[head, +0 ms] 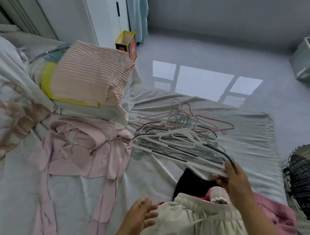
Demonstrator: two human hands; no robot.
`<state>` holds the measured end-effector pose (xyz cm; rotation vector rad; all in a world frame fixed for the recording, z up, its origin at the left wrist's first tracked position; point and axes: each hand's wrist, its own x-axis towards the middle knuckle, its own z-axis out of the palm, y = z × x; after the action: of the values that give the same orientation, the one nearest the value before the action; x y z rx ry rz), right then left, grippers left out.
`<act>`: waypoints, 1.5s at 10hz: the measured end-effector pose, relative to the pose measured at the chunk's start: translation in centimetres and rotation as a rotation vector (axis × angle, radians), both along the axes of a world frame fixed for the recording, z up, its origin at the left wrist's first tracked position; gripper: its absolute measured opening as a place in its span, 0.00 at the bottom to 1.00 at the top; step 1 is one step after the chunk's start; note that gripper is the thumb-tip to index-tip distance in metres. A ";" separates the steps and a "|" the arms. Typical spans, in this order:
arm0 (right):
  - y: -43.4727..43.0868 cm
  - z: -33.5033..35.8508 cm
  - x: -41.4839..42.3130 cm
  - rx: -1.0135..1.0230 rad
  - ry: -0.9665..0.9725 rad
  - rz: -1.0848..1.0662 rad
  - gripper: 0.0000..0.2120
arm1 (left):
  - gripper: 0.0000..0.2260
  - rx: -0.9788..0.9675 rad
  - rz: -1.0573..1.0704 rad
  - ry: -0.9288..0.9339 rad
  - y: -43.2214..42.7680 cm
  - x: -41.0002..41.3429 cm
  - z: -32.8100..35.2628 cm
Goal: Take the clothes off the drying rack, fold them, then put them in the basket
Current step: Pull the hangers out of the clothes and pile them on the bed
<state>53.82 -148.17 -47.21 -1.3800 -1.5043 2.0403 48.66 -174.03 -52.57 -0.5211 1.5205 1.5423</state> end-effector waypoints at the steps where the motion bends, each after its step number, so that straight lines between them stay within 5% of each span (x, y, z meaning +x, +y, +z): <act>1: 3.3 -0.4 -1.6 -0.069 -0.045 -0.029 0.33 | 0.08 0.004 -0.001 -0.048 -1.0 1.7 -0.8; 2: 3.7 -0.5 -0.6 -0.027 -0.120 -0.023 0.29 | 0.09 0.016 0.020 -0.109 -1.8 3.5 -1.8; 3: 1.2 -0.6 1.8 -0.114 -0.069 0.072 0.06 | 0.13 -0.034 -0.027 -0.160 -2.3 5.6 -2.0; 4: -1.1 -1.1 5.1 -0.030 -0.156 0.096 0.07 | 0.25 -0.049 -0.160 -0.109 -2.9 7.6 -4.8; 5: -3.1 -1.1 8.7 0.068 -0.111 0.132 0.09 | 0.08 -0.105 -0.053 0.343 -0.8 11.0 2.4; 6: -5.3 -1.6 13.2 0.347 -0.186 0.241 0.12 | 0.09 -0.388 0.105 0.623 -4.8 13.5 -16.4; 7: -7.4 -2.7 18.1 0.677 -0.425 0.499 0.17 | 0.28 -0.450 0.281 0.490 -5.0 15.7 -21.8; 8: -7.3 -4.1 21.8 0.639 -0.678 0.591 0.36 | 0.24 -0.298 0.036 0.163 -2.6 19.0 -11.9; 9: -5.6 -4.6 22.8 0.488 -0.508 0.449 0.14 | 0.18 -0.132 -0.062 0.154 2.8 19.8 -0.6; 11: 1.4 0.7 16.7 0.604 -0.181 0.166 0.01 | 0.15 0.178 -0.028 0.310 8.4 15.5 5.5; 12: 6.3 3.8 13.3 0.635 -0.084 0.032 0.04 | 0.11 0.236 -0.052 0.358 11.9 11.8 7.9; 13: 7.1 3.3 13.5 0.646 -0.284 0.342 0.08 | 0.16 -0.028 -0.298 0.507 11.5 12.1 6.2; 14: 3.5 0.0 16.8 0.519 -0.437 0.640 0.14 | 0.12 -0.197 -0.419 0.425 8.0 16.2 3.7; 15: -0.2 -3.0 19.9 0.374 -0.394 0.619 0.17 | 0.08 -0.151 -0.282 0.358 4.6 19.3 2.3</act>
<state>73.71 -148.33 -50.16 -1.3174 -2.5934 1.6745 67.92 -169.45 -50.24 -0.1051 1.9024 1.3549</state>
